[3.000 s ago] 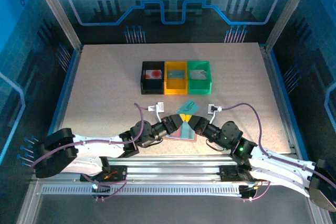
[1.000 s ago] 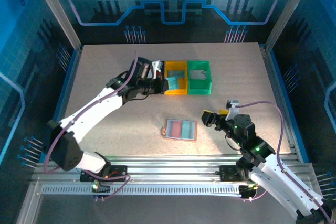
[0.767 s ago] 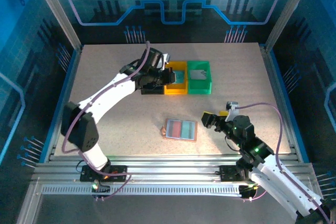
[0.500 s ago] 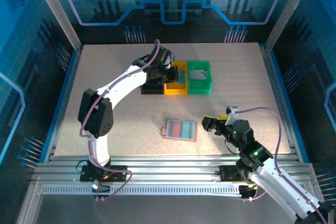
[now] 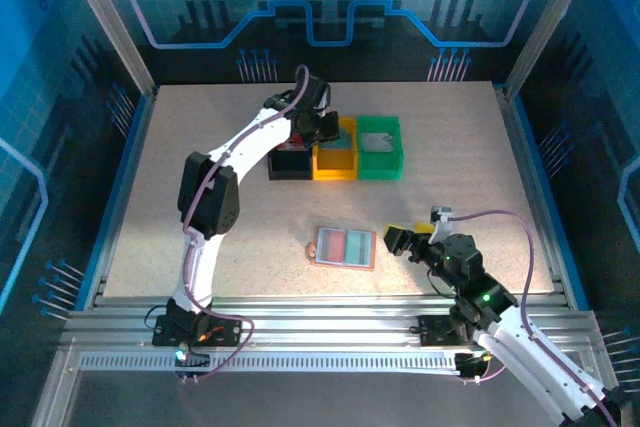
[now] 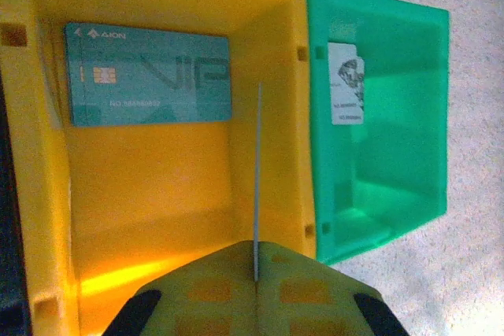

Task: Take the credit cards out of the card holder

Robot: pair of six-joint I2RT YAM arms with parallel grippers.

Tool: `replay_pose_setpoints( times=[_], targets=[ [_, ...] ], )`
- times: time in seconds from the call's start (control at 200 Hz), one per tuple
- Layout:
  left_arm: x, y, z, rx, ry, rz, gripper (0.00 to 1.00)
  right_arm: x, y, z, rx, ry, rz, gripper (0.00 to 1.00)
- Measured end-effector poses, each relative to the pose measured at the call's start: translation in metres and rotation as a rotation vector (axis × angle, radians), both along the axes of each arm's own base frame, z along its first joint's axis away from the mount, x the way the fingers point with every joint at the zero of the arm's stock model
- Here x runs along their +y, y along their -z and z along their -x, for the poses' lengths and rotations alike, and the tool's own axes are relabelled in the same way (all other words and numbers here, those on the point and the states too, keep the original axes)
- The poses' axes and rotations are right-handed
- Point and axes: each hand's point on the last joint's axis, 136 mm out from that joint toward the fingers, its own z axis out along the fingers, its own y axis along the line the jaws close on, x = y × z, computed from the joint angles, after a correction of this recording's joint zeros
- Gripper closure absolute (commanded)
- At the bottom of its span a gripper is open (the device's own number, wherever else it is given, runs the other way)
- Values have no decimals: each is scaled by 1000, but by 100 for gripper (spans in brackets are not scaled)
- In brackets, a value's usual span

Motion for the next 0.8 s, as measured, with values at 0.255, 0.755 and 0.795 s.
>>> replay_pose_setpoints(
  times=[0.255,0.755,0.795],
  targets=[
    [-8,4,-21,7,-10,-6,100,4,-5,1,-12,-20,-21,0],
    [-8,32,-32,56,-1,-71,100,9,-7,3,-15,-47,-43,0],
    [-8,34,-33,56,-1,-71,100,10,-7,3,-15,-49,-43,0]
  ],
)
